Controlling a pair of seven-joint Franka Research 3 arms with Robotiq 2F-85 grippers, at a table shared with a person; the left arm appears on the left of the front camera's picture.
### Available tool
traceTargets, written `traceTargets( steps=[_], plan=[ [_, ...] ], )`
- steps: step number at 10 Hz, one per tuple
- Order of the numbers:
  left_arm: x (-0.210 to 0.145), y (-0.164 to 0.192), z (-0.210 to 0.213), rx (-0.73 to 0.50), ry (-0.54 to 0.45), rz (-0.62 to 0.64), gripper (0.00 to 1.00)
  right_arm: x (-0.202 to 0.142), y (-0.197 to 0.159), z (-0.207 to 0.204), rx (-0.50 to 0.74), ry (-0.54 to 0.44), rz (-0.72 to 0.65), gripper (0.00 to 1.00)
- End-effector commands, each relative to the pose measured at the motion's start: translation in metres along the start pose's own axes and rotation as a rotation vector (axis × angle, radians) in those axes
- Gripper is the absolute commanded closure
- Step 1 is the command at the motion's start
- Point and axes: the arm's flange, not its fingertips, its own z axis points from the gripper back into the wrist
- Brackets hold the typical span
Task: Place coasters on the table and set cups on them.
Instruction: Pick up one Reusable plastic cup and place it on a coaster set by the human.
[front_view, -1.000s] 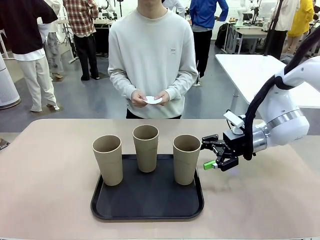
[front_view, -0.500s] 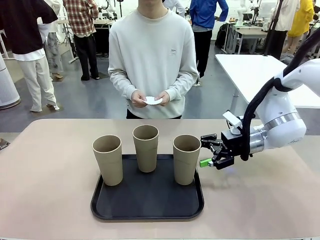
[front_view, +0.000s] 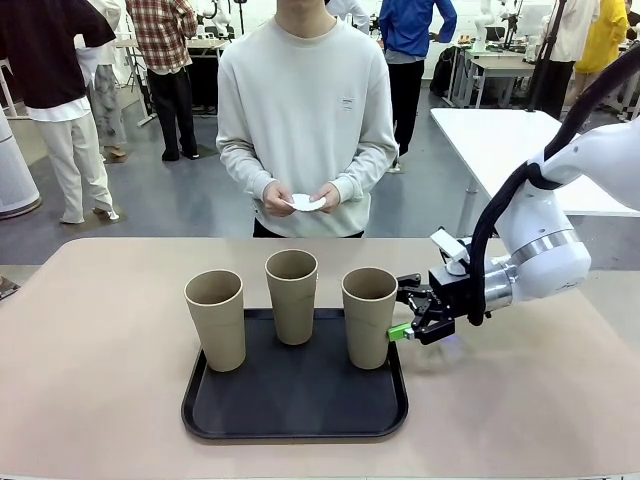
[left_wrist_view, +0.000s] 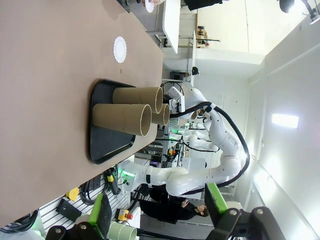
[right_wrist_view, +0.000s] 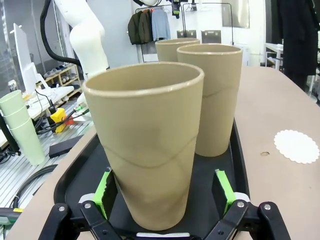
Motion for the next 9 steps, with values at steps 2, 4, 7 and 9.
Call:
traceTargets(
  steps=[2, 4, 7, 9],
  plan=[
    [-0.001, -0.001, 0.001, -0.013, -0.003, -0.006, 0.00, -0.008, -0.016, -0.016, 0.029, 0.038, -0.013, 0.00],
    [-0.001, -0.001, 0.001, -0.013, -0.003, -0.006, 0.00, -0.013, -0.020, -0.023, 0.048, 0.054, -0.032, 0.00],
    [-0.001, -0.001, 0.001, -0.013, -0.003, -0.006, 0.00, -0.012, -0.021, -0.023, 0.052, 0.058, -0.036, 0.00],
    [-0.001, -0.001, 0.001, -0.013, -0.003, -0.006, 0.00, -0.013, -0.021, -0.023, 0.058, 0.054, -0.037, 0.00]
  ],
)
